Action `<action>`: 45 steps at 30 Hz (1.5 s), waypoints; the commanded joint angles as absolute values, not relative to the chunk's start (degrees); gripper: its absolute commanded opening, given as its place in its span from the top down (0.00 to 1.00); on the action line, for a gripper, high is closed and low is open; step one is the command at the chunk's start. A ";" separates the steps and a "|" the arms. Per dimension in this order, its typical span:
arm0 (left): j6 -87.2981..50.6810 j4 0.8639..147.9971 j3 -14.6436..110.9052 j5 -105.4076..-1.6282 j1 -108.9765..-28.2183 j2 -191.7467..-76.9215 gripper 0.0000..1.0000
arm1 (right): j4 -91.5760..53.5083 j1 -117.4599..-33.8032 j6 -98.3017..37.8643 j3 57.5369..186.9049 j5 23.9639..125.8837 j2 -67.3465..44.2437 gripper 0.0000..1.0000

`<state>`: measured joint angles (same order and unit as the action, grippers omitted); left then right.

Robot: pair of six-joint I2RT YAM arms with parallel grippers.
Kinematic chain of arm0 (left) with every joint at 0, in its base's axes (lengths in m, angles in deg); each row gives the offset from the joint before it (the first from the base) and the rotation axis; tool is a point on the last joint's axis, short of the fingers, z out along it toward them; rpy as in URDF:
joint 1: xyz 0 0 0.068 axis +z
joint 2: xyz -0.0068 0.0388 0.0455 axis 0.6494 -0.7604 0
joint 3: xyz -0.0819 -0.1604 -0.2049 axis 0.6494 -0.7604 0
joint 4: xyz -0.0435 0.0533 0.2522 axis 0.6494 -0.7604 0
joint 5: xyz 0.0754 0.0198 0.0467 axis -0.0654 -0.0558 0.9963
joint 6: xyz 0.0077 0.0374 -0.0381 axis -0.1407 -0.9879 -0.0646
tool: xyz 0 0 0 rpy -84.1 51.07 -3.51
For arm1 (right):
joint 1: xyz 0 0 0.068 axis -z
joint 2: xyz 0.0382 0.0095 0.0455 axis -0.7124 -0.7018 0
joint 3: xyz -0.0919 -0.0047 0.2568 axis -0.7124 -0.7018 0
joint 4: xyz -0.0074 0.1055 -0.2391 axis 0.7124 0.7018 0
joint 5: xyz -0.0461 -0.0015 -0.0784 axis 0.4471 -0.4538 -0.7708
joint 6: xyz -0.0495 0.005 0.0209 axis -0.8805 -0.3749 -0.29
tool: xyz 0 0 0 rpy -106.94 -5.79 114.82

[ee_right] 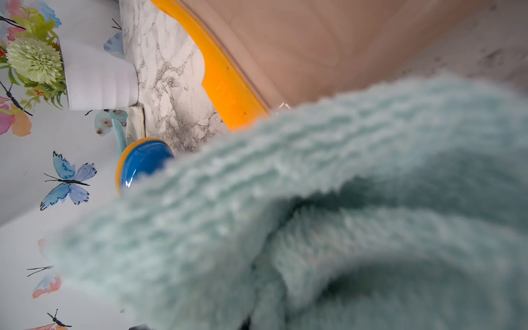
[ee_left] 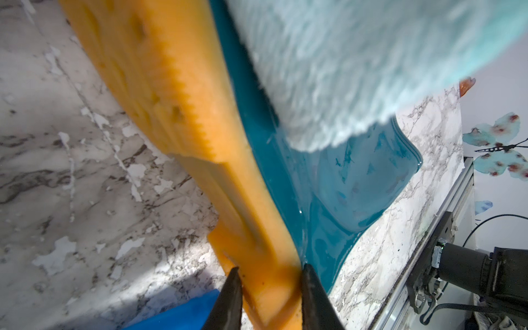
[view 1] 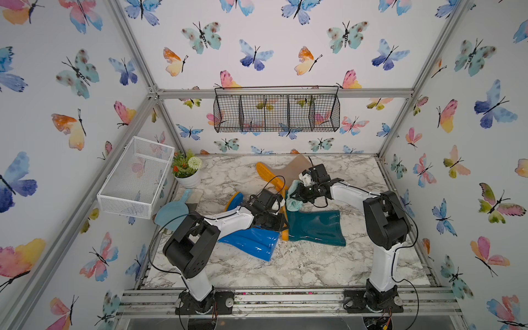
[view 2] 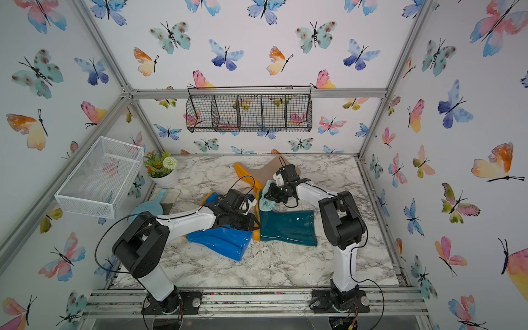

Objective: Wipe the rubber boots with a cloth
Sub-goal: Wipe the dirt off the rubber boot.

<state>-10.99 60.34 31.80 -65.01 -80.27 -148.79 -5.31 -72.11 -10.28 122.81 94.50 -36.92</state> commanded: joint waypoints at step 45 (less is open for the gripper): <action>-14.76 64.05 24.79 -61.49 -80.12 -146.76 0.57 | -6.93 -73.49 -9.37 96.77 93.67 -23.92 0.98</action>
<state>-13.77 66.70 26.75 -58.81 -79.74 -147.46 -7.97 -72.89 -11.99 101.52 94.41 -25.78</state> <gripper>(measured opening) 0.448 0.104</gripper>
